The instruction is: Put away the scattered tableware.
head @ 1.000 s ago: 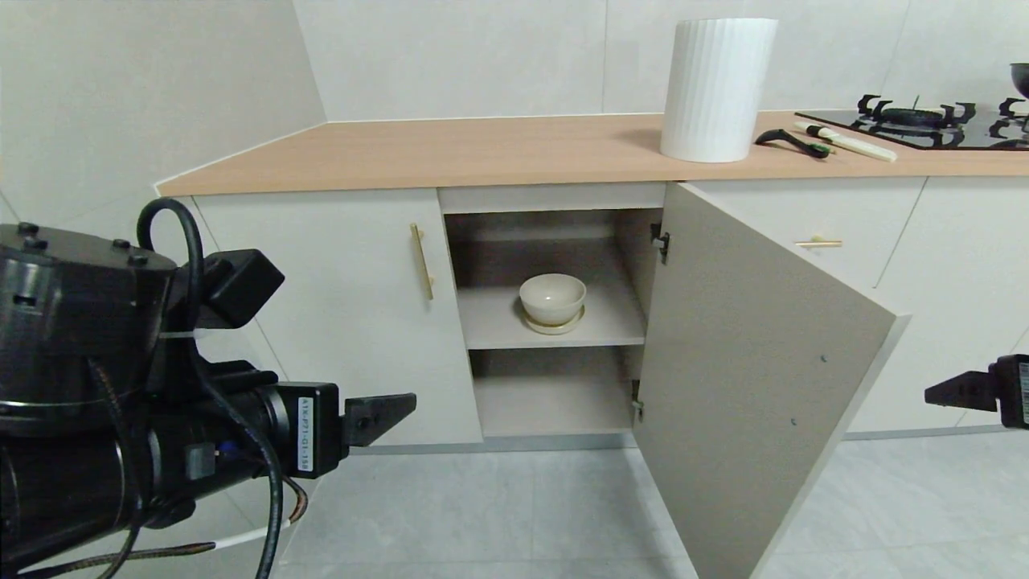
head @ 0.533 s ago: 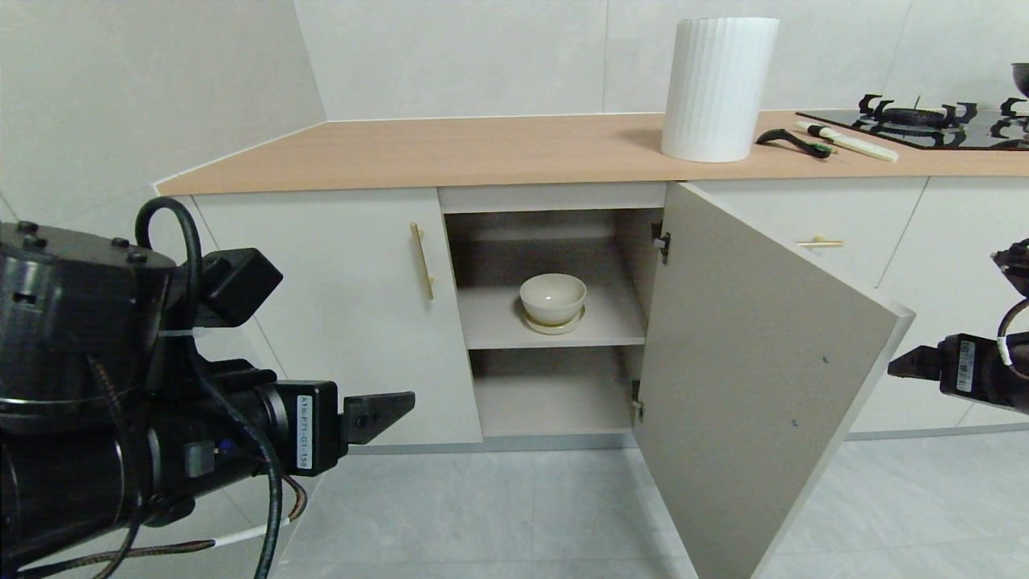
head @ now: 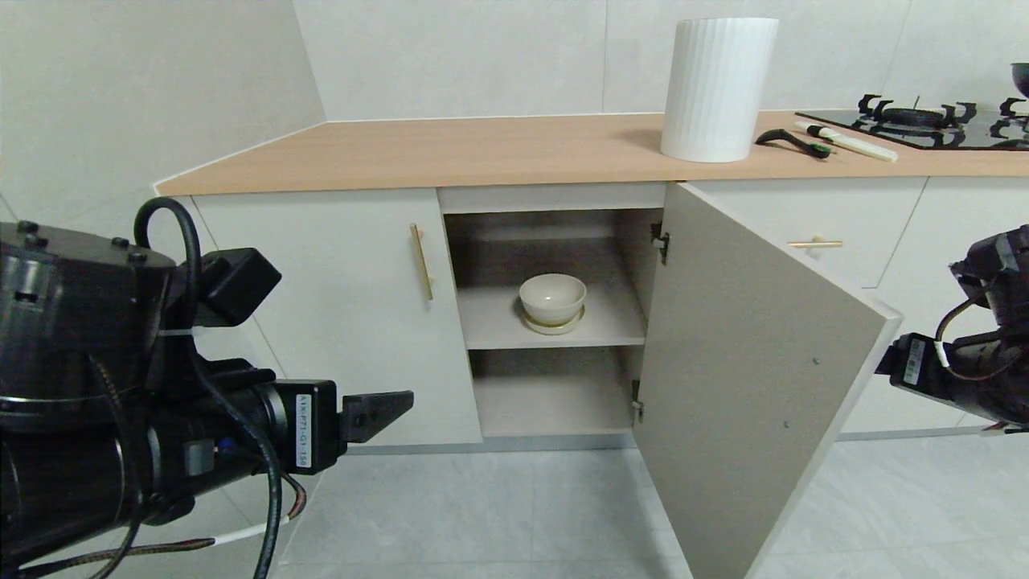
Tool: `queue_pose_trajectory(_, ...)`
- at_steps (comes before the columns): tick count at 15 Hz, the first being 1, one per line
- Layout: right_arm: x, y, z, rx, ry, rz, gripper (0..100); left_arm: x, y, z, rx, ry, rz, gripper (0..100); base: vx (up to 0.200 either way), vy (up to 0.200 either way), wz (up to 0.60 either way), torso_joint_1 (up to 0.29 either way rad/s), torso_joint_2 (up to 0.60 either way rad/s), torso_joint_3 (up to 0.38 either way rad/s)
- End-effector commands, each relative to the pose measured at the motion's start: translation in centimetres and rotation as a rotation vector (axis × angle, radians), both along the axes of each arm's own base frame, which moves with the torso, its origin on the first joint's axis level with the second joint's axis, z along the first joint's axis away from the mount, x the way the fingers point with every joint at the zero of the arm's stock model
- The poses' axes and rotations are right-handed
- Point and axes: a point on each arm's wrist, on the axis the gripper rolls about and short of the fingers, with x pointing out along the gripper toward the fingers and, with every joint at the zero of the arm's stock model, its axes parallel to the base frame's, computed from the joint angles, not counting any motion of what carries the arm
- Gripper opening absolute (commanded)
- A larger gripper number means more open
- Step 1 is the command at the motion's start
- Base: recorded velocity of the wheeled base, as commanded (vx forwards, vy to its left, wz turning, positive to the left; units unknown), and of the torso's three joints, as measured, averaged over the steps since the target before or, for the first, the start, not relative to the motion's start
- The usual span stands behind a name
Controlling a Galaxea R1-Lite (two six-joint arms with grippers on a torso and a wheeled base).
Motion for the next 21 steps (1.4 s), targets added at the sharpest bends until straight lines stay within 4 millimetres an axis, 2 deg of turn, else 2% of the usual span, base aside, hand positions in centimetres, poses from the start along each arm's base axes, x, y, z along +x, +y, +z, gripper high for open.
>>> queue_pose_trajectory(1, 0.1, 0.9, -0.3, 0.016, 0.008, 0.033, 100, 0.0, 0.0, 0.0, 0.0, 0.001, 0.0, 100, 0.0, 0.0, 0.0, 0.0, 0.0, 0.0)
queue_pose_trajectory(6, -0.2, 3.4, -0.7, 0.097, 0.022, 0.114, 100, -0.1, 0.0, 0.1, -0.004, -0.005, 0.0, 100, 0.0, 0.0, 0.0, 0.0, 0.0, 0.0)
queue_pose_trajectory(9, 0.0, 5.7, -0.5, 0.164, 0.027, 0.267, 100, -0.1, 0.1, 0.3, -0.008, -0.01, 0.003, 100, 0.0, 0.0, 0.0, 0.0, 0.0, 0.0)
queue_pose_trajectory(11, 1.0, 7.2, -0.8, 0.182, 0.034, 0.343, 100, 0.0, 0.0, 0.1, -0.003, -0.004, 0.003, 100, 0.0, 0.0, 0.0, 0.0, 0.0, 0.0)
queue_pose_trajectory(14, 4.0, 10.2, -1.4, 0.141, 0.039, 0.441, 100, 0.0, 0.0, 0.1, -0.003, -0.004, 0.003, 100, 0.0, 0.0, 0.0, 0.0, 0.0, 0.0)
queue_pose_trajectory(17, 7.2, 12.2, -1.8, 0.117, 0.025, 0.479, 100, 0.0, 0.1, 0.2, -0.006, -0.008, 0.005, 100, 0.0, 0.0, 0.0, 0.0, 0.0, 0.0)
queue_pose_trajectory(21, 8.7, 14.1, -1.4, 0.164, 0.008, 0.599, 100, -0.1, 0.2, 0.4, -0.004, -0.018, 0.014, 100, 0.0, 0.0, 0.0, 0.0, 0.0, 0.0)
